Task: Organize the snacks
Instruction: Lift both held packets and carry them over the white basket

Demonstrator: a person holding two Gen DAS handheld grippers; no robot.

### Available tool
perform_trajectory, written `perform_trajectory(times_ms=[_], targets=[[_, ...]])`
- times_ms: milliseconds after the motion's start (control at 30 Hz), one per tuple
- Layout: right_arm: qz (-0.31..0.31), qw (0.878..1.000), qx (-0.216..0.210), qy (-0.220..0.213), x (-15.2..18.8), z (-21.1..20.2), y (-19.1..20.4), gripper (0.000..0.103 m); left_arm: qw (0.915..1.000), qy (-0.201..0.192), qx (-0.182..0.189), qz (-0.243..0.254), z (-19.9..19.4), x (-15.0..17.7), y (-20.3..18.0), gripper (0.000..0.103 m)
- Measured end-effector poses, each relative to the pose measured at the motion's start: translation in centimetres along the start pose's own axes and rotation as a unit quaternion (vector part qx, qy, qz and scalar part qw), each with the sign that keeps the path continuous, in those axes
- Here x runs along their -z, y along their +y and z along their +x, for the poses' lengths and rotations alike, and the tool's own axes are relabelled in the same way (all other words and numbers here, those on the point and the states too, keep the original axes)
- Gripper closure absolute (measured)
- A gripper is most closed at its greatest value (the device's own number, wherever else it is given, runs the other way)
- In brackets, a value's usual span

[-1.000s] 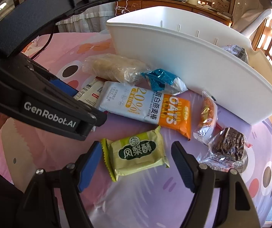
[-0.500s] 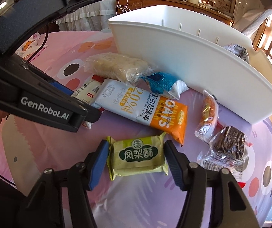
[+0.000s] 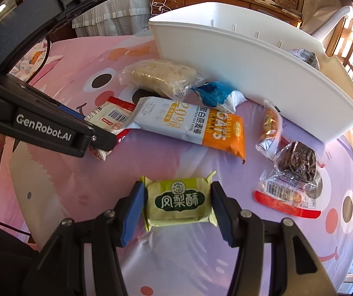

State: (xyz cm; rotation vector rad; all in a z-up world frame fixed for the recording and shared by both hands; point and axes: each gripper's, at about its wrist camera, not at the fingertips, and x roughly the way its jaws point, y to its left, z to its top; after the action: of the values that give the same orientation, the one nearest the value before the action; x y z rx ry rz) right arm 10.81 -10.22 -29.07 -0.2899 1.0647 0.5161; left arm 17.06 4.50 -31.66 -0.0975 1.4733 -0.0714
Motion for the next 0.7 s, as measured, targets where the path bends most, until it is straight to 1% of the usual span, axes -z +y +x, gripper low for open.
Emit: perform_trajectory(times_ms=[33, 67, 100, 133, 200, 333, 433, 467, 500, 533, 567, 667, 700], targets=[[-0.002, 1.000, 0.002, -0.002, 0.1, -0.3, 0.1, 0.049, 1.0000, -0.003, 0.001, 0.000, -0.2, 0.3, 0.1, 0.058], [-0.003, 1.000, 0.003, -0.004, 0.1, -0.6, 0.1, 0.059, 1.0000, -0.006, 0.001, -0.001, -0.6, 0.5, 0.1, 0.058], [-0.004, 1.000, 0.004, -0.003, 0.1, -0.9, 0.0, 0.076, 0.9999, -0.010, 0.002, -0.003, -0.8, 0.6, 0.2, 0.058], [-0.003, 1.000, 0.005, -0.002, 0.1, -1.2, 0.0, 0.079, 0.9999, -0.013, 0.003, -0.004, -1.3, 0.7, 0.3, 0.058], [-0.006, 1.000, 0.009, -0.007, 0.2, -1.7, -0.1, 0.079, 0.9998, -0.020, 0.003, -0.006, -2.1, 1.2, 0.5, 0.058], [-0.006, 1.000, 0.008, -0.002, 0.5, -2.2, -0.3, 0.079, 0.9990, -0.043, 0.005, -0.009, -3.9, 2.1, 0.6, 0.058], [0.004, 1.000, -0.003, -0.004, 0.9, -2.5, -0.5, 0.076, 0.9983, -0.056, 0.006, -0.015, -5.7, 2.3, 0.9, 0.058], [0.007, 1.000, -0.007, -0.001, 1.0, -2.5, -0.5, 0.071, 0.9980, -0.060, 0.006, -0.018, -6.2, 2.4, 1.1, 0.058], [0.010, 1.000, -0.009, 0.003, 1.1, -2.4, -0.5, 0.063, 0.9978, -0.063, 0.006, -0.020, -6.7, 2.5, 1.4, 0.058], [0.010, 1.000, -0.009, 0.003, 1.0, -2.2, -0.3, 0.059, 0.9975, -0.067, 0.005, -0.022, -6.7, 2.1, 1.3, 0.058], [0.010, 1.000, -0.008, 0.004, 1.0, -2.1, -0.2, 0.052, 0.9973, -0.069, 0.004, -0.023, -6.8, 2.1, 1.2, 0.058], [0.005, 1.000, -0.009, 0.013, 1.2, -1.6, 0.3, 0.050, 0.9968, -0.075, 0.004, -0.027, -7.2, 1.5, 0.6, 0.058], [0.003, 1.000, -0.007, 0.016, 1.1, -1.4, 0.5, 0.047, 0.9967, -0.077, 0.004, -0.027, -7.3, 1.6, 0.6, 0.058]])
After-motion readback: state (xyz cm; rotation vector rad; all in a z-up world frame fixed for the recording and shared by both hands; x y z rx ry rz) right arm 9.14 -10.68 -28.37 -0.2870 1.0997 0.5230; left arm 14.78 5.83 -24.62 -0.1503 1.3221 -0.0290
